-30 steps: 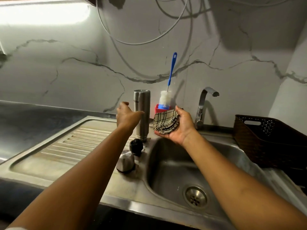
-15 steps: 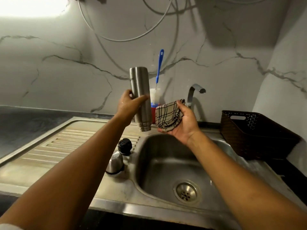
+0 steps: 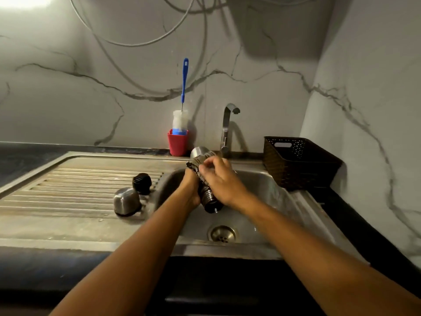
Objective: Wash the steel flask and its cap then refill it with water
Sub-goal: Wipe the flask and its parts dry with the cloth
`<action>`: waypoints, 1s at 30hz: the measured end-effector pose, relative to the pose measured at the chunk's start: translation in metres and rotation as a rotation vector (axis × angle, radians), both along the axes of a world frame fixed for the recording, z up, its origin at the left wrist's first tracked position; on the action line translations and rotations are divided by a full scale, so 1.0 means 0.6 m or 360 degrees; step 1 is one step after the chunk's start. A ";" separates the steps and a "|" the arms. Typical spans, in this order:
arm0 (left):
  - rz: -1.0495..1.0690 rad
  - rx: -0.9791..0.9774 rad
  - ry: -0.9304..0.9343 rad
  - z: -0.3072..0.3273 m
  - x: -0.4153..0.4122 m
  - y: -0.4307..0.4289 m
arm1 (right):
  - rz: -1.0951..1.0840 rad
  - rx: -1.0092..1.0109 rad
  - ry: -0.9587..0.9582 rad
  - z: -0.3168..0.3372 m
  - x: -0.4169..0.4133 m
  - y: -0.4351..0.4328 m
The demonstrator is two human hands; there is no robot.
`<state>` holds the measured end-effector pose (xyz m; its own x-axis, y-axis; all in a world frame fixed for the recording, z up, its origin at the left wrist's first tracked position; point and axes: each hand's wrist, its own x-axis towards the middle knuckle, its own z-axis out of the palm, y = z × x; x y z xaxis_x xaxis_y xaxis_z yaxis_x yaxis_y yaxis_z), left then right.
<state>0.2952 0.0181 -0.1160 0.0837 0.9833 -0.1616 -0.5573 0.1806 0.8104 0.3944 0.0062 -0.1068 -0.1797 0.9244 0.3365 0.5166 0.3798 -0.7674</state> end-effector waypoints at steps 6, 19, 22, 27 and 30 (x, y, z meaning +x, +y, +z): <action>-0.0182 -0.0136 0.0150 -0.001 0.025 -0.015 | -0.0210 -0.0498 0.0353 0.016 0.042 0.080; -0.0054 -0.0334 0.0062 -0.005 0.011 0.044 | 0.0026 -0.0441 0.0363 -0.015 0.040 0.083; -0.0154 -0.0401 0.0043 0.007 0.020 0.041 | -0.0152 -0.0476 0.0332 0.000 0.049 0.132; -0.0146 -0.0350 -0.0005 0.013 -0.004 0.050 | 0.0094 -0.0510 0.0387 -0.019 0.040 0.082; 0.0034 -0.0332 0.0042 -0.001 -0.025 0.067 | 0.0310 -0.0476 0.0429 -0.030 0.027 0.042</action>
